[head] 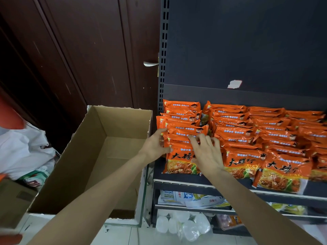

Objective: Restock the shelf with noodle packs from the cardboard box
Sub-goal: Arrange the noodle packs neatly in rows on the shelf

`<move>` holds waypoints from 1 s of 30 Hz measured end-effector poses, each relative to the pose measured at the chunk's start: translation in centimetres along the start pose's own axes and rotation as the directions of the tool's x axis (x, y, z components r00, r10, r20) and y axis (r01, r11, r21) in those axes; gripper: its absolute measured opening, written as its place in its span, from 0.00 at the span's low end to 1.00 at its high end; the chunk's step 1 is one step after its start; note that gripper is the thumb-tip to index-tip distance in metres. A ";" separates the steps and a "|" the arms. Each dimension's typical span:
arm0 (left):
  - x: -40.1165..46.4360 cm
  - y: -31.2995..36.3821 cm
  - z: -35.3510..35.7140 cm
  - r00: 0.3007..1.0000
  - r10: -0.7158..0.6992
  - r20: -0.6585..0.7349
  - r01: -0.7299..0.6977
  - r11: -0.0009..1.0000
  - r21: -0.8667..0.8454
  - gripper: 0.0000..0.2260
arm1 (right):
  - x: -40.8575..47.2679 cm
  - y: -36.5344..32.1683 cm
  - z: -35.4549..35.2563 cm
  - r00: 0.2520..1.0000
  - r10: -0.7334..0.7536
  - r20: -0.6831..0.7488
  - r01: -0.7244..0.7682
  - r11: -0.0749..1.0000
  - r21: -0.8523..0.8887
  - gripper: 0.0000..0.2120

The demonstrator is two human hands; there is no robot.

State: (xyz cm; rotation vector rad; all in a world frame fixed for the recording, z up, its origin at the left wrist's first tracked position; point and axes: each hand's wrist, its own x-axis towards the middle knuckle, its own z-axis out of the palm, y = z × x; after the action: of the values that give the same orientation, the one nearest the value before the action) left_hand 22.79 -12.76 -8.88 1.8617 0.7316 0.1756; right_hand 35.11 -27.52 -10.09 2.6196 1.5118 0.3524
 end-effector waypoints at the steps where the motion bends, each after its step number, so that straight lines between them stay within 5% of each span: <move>1: 0.2 -0.2 0.0 1.000 -0.007 0.003 0.007 1.000 -0.012 0.34 | 0.1 -0.2 -0.1 1.000 -0.011 0.021 0.011 1.000 -0.002 0.38; 8: 0.4 -0.6 -0.7 0.995 0.014 -0.097 -0.021 0.997 -0.068 0.47 | -0.3 -0.2 -1.2 0.992 -0.013 0.127 -0.001 0.994 0.113 0.50; 15: 2.0 1.0 -1.7 0.995 0.026 0.101 -0.011 0.989 -0.150 0.35 | 0.5 -0.2 -1.3 0.983 -0.026 0.183 0.000 0.990 0.142 0.55; 20: 2.2 1.2 -1.6 0.984 -0.071 0.163 0.097 0.983 -0.155 0.35 | 0.8 -0.5 -0.6 0.982 -0.034 0.185 0.018 0.996 0.086 0.54; 27: 2.7 1.3 0.1 0.985 -0.094 0.145 0.123 0.971 -0.205 0.40 | 0.5 0.3 0.0 0.996 -0.001 0.092 -0.002 0.999 0.036 0.49; 30: 2.6 1.2 0.5 0.989 -0.103 0.102 0.129 0.948 -0.291 0.34 | 0.9 0.7 0.0 0.992 -0.032 0.121 0.025 0.998 0.060 0.51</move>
State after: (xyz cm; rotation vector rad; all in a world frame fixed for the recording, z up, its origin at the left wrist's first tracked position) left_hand 25.57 -12.04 -8.59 1.5261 0.7119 0.1216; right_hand 36.11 -27.10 -9.86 2.6066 1.5407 0.1444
